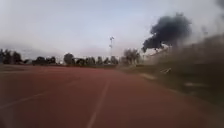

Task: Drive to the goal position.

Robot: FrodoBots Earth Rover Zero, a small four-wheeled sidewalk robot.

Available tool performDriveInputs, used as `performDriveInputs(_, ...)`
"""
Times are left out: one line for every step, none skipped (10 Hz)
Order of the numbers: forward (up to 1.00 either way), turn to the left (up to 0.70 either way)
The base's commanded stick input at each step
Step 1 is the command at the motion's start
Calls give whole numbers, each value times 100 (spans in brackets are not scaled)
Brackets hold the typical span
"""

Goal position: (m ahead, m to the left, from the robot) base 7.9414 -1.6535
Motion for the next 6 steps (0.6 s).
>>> performDriveInputs(70, 0)
performDriveInputs(70, 0)
performDriveInputs(70, 0)
performDriveInputs(70, 0)
performDriveInputs(70, 0)
performDriveInputs(70, 0)
